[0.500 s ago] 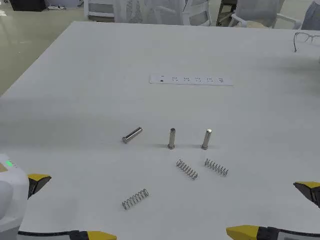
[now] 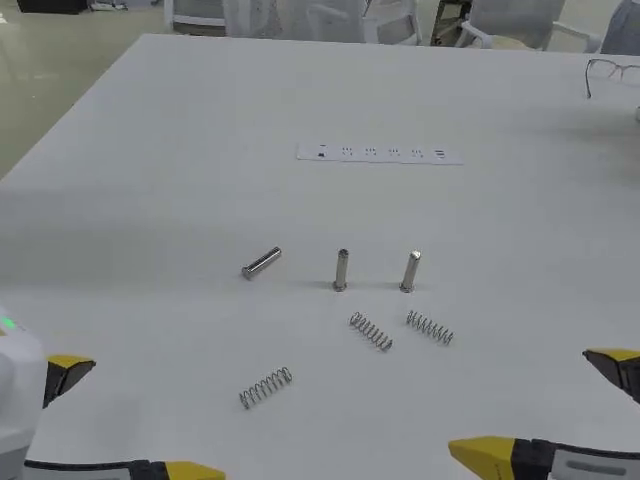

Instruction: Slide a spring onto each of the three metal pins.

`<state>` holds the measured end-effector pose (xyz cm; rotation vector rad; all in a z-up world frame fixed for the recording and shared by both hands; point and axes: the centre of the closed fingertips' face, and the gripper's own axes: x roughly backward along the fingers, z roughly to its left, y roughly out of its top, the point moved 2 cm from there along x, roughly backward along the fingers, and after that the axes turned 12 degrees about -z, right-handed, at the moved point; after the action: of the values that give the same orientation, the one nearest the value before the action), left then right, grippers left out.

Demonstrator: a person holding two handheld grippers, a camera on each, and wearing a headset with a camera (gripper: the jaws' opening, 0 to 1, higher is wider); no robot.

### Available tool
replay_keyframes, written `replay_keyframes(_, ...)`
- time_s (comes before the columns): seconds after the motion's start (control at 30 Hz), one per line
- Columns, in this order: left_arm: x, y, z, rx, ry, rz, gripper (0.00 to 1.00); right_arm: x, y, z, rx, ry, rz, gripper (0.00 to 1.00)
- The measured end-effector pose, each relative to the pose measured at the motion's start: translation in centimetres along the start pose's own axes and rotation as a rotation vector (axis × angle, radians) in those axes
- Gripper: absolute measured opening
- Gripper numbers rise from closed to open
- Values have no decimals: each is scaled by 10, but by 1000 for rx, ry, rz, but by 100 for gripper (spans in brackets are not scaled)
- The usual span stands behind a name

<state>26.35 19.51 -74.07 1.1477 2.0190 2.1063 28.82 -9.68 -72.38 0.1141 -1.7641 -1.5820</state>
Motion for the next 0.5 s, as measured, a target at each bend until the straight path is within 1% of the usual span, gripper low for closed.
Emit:
replay_keyframes(0.1,0,1,-1,4,-4,-7,98,-1,-4,0,0,5,15,100)
replay_keyframes(0.2,1,1,-4,21,-16,-3,98,-2,-6,2,-3,12,17,100)
replay_keyframes(0.37,5,2,-4,11,-14,-11,98,-4,-5,4,-7,18,10,100)
replay_keyframes(0.5,6,3,-4,7,-11,-16,98,-4,-4,3,4,21,13,100)
